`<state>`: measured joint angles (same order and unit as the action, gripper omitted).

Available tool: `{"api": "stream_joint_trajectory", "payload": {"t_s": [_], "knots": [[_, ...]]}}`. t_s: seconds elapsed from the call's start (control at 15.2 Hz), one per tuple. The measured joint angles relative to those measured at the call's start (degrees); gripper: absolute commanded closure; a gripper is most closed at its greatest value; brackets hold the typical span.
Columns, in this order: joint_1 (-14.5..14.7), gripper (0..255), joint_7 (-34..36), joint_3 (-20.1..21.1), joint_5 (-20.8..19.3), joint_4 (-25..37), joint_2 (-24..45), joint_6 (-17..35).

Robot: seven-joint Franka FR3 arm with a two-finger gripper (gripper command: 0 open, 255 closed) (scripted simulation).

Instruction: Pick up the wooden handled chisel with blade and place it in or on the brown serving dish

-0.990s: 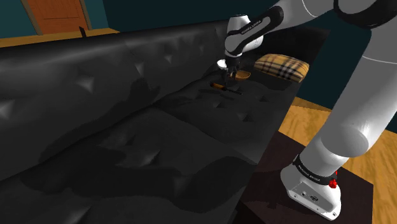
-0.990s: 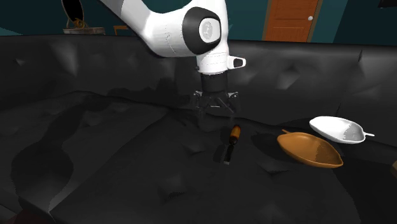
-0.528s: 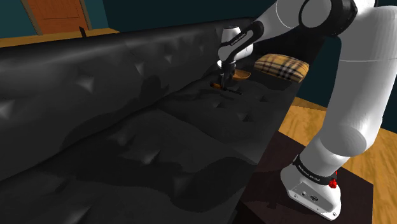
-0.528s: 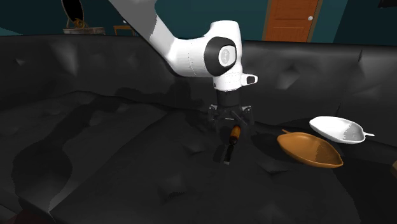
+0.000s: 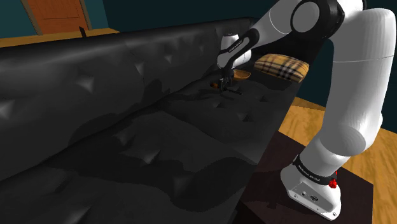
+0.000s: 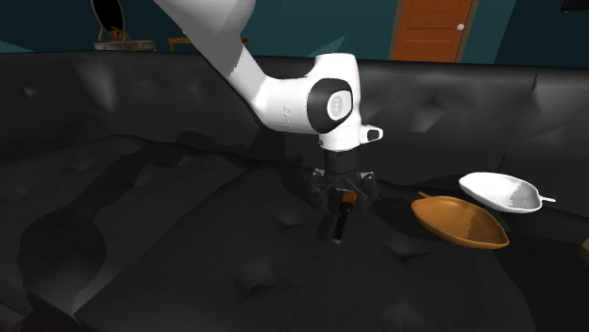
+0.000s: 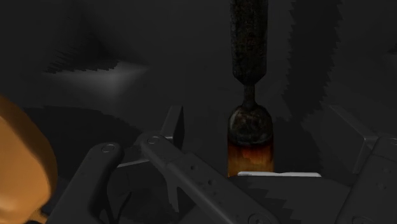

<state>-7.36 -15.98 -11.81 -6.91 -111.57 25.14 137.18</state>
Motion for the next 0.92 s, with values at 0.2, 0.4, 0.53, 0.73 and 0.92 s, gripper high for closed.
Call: {"api": "stream_joint_trajectory", "payload": {"t_s": [0.2,0.4,0.53,0.73,0.92], "knots": [[0.0,0,0.0,0.0,0.0,0.0,0.1,0.1],[0.0,255,0.0,0.0,0.0,0.0,0.1,0.1],[0.1,255,0.0,0.2,0.1,0.1,-0.1,0.0],[0.0,255,-0.2,0.2,0.1,0.1,0.0,0.1],[0.0,255,-0.2,0.2,0.1,0.2,0.0,0.1]]}}
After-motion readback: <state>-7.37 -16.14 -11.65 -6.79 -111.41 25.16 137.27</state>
